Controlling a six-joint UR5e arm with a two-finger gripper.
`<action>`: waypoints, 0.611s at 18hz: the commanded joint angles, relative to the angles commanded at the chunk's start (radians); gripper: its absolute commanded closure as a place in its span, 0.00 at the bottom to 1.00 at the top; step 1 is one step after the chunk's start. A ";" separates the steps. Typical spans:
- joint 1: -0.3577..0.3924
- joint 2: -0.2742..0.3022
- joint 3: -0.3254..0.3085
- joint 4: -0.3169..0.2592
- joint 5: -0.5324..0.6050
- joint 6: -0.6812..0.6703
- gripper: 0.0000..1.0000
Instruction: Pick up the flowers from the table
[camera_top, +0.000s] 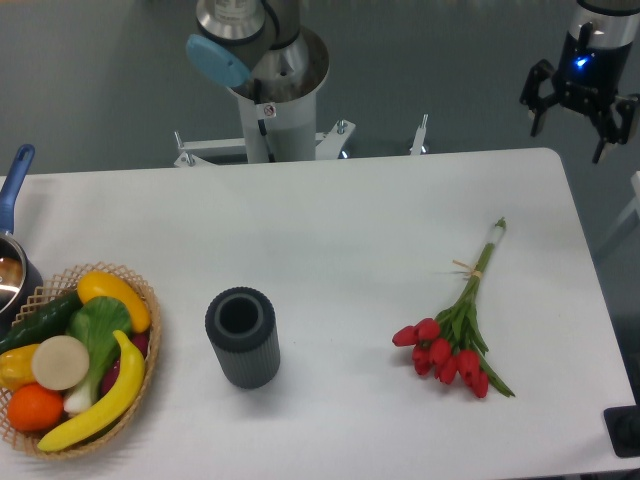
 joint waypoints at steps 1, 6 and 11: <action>0.000 0.000 -0.003 0.003 0.003 0.000 0.00; -0.012 0.000 0.002 -0.026 0.054 -0.017 0.00; -0.028 -0.006 -0.017 -0.017 0.028 -0.134 0.00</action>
